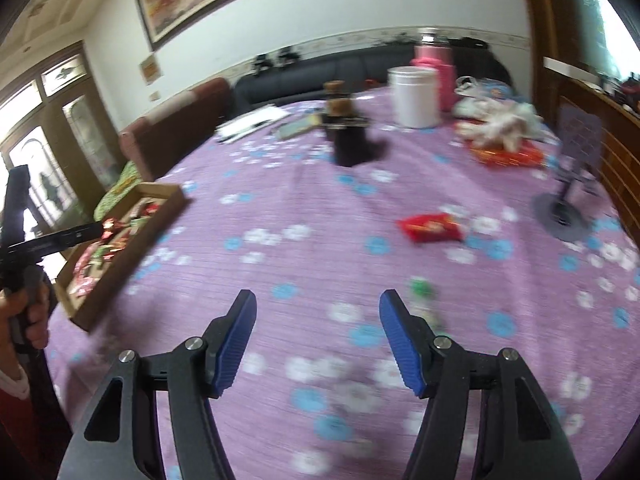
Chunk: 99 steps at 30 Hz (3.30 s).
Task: Organize snacks
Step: 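Move both tools back to the remaining snacks on the table, then grasp the red packet with the left tool while the right tool grasps the green-wrapped candy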
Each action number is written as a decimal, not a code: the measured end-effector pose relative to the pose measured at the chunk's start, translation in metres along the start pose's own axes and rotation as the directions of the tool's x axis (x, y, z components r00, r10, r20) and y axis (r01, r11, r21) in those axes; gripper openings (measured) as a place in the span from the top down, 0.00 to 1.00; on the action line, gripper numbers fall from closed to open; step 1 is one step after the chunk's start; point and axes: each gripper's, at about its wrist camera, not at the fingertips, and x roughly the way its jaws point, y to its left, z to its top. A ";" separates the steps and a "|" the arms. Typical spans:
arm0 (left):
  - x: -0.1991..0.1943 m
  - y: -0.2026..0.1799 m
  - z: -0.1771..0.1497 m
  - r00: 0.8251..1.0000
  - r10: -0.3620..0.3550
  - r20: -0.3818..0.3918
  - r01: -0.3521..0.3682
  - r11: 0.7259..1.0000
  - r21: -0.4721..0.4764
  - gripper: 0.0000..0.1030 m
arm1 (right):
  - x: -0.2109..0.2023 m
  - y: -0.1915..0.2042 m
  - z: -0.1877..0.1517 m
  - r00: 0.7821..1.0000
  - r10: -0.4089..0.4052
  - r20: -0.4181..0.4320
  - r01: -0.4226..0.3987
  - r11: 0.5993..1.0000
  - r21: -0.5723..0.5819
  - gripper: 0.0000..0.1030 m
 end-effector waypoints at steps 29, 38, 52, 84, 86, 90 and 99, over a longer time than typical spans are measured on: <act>0.041 -0.094 -0.012 0.988 -0.109 -0.112 0.119 0.988 0.093 0.17 | 0.045 -0.040 -0.009 0.987 -0.108 -0.116 0.094 0.989 -0.117 0.78; 0.046 -0.113 -0.009 0.983 -0.134 -0.124 0.148 0.982 0.119 0.17 | 0.038 -0.044 -0.009 0.991 -0.088 -0.101 0.079 0.993 -0.092 0.82; 0.073 -0.233 0.009 0.980 -0.169 -0.108 0.198 0.905 0.376 0.17 | -0.015 -0.074 -0.024 0.996 -0.076 -0.041 0.076 0.997 -0.003 0.82; 0.174 -0.352 0.032 0.959 -0.162 -0.232 0.264 0.811 0.523 0.17 | -0.045 -0.104 -0.044 1.000 -0.021 0.002 0.020 0.993 0.120 0.82; 0.178 -0.351 0.032 0.950 -0.186 -0.252 0.293 0.813 0.504 0.19 | -0.045 -0.104 -0.044 1.000 -0.019 0.003 0.018 0.992 0.123 0.82; 0.178 -0.350 0.034 0.935 -0.229 -0.269 0.335 0.818 0.468 0.37 | -0.047 -0.104 -0.043 1.000 -0.020 0.008 0.019 0.992 0.123 0.82; 0.166 -0.340 0.029 0.938 -0.220 -0.267 0.323 0.836 0.445 0.78 | -0.048 -0.097 -0.041 1.000 -0.017 0.017 0.015 0.993 0.119 0.82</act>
